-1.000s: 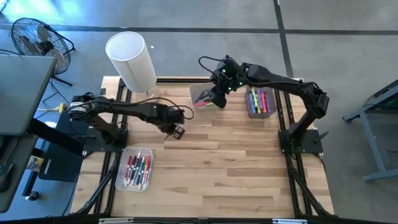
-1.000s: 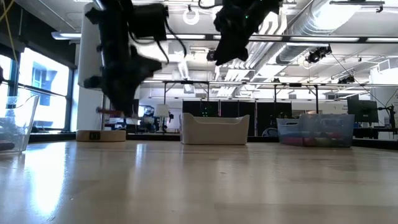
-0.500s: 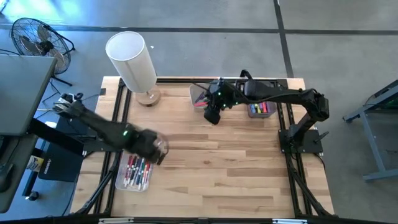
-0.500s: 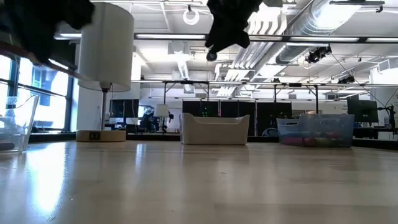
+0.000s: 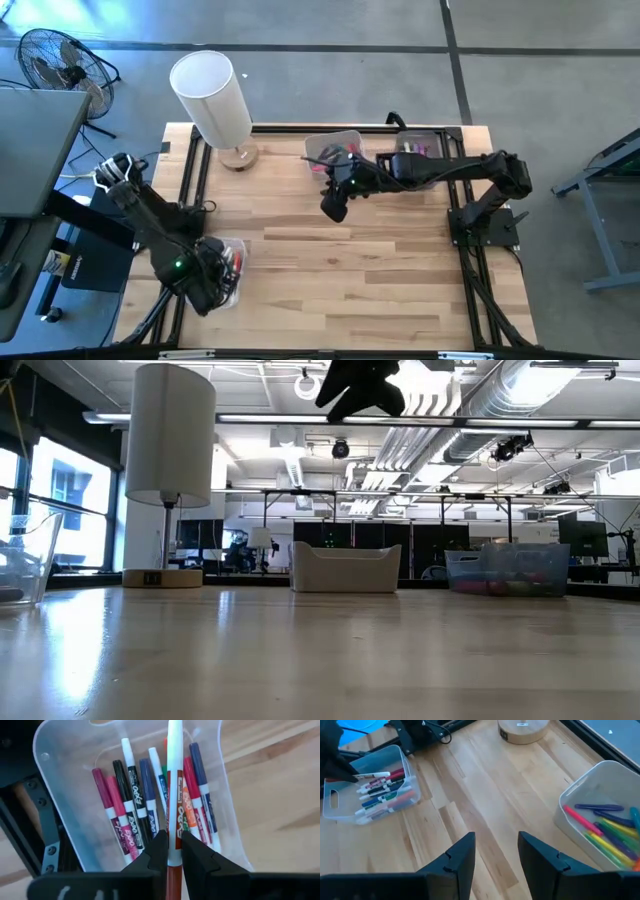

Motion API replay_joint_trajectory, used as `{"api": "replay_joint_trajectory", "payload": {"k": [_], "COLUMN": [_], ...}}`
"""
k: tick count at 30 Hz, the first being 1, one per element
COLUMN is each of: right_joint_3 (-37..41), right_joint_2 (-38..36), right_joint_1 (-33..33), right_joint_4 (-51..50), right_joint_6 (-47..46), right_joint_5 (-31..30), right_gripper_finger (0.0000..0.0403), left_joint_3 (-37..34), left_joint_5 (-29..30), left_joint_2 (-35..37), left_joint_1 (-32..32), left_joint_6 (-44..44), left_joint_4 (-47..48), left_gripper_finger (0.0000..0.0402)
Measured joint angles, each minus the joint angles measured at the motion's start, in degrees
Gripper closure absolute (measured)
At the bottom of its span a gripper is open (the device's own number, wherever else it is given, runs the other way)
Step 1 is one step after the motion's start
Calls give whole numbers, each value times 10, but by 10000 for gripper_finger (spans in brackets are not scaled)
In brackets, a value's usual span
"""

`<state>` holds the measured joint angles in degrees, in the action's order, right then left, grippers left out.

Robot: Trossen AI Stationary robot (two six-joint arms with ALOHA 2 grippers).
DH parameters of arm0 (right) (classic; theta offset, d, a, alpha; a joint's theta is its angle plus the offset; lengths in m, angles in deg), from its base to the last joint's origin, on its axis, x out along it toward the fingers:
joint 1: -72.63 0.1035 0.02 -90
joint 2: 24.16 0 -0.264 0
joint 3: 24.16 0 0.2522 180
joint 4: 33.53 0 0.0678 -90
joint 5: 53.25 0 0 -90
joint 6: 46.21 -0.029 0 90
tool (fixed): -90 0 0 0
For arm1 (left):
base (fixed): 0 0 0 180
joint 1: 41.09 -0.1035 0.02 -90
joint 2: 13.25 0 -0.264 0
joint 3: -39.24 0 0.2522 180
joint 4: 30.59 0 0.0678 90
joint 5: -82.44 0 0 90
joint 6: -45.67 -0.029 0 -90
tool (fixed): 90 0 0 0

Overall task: Pick & Place Markers
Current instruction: Put the brown marker pen into the transparent bin, then return to Home Position

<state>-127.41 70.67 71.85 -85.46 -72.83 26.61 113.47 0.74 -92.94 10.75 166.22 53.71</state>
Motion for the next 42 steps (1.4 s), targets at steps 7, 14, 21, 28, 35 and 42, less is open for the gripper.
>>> {"api": "replay_joint_trajectory", "payload": {"k": [7,14,21,28,35,42], "right_joint_3": [0,0,1,104,254,414], "right_joint_2": [0,0,0,1,-12,-107], "right_joint_1": [31,55,58,44,22,-21], "right_joint_4": [-5,-54,-181,-108,100,312], "right_joint_6": [-19,-1,12,37,85,132], "right_joint_5": [-15,-35,-47,-40,119,196], "right_gripper_finger": [265,265,267,326,392,399], "left_joint_3": [-2,-2,-1,42,66,10], "left_joint_5": [4,0,2,100,134,131], "left_joint_2": [0,0,1,5,4,4], "left_joint_1": [-1,-1,-13,-91,-243,-361], "left_joint_6": [3,-7,-37,-223,-559,-813], "left_joint_4": [2,4,7,-4,-71,-259], "left_gripper_finger": [321,263,253,284,390,399]}}
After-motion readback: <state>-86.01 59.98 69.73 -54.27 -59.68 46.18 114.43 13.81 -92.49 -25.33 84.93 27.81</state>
